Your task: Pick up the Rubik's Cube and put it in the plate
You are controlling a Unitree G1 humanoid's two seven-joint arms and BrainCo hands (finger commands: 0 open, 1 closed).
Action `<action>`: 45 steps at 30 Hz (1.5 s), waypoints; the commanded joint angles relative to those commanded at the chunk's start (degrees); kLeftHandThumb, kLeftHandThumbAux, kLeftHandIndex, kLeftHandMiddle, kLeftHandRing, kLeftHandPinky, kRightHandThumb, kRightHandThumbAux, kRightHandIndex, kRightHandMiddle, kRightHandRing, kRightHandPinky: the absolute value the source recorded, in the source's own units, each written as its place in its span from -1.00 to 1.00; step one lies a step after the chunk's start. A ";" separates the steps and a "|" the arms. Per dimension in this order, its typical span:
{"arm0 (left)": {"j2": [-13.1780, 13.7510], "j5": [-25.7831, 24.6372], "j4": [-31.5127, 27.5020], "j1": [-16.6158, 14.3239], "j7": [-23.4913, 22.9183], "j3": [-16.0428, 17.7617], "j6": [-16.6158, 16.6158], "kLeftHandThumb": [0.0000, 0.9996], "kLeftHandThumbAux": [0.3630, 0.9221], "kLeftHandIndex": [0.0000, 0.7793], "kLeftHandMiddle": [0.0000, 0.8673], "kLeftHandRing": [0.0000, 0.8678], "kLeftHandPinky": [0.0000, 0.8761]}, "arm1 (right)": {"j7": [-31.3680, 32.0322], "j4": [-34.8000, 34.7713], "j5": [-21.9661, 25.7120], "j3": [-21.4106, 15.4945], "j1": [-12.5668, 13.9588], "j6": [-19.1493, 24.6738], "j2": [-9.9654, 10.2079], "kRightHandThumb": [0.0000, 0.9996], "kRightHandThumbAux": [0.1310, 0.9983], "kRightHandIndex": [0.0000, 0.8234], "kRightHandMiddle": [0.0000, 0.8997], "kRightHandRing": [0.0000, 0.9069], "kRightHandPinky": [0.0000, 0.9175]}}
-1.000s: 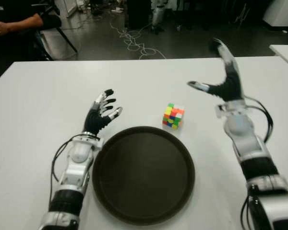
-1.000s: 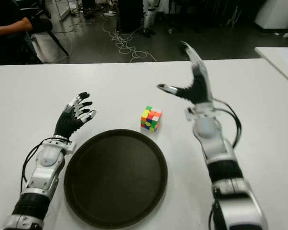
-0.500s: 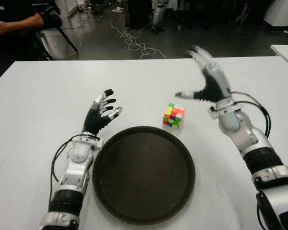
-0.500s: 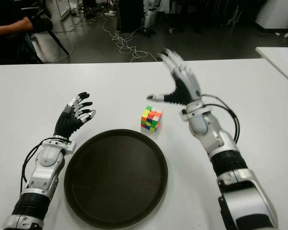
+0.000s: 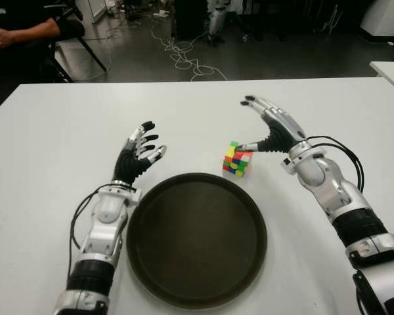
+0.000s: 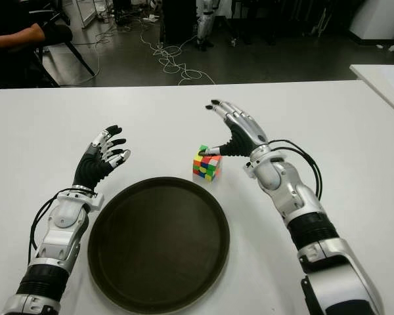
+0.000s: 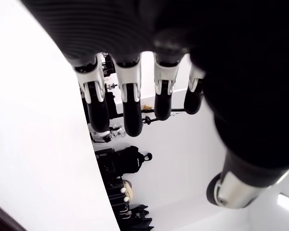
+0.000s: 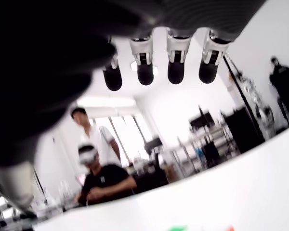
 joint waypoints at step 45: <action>-0.10 1.83 0.54 -0.43 1.48 -0.41 -0.39 -0.66 0.21 -0.73 -0.69 -0.62 -0.50 | 4.74 -0.90 -0.91 4.47 0.19 2.72 -1.00 -1.00 0.20 -0.99 -0.96 -0.91 -0.87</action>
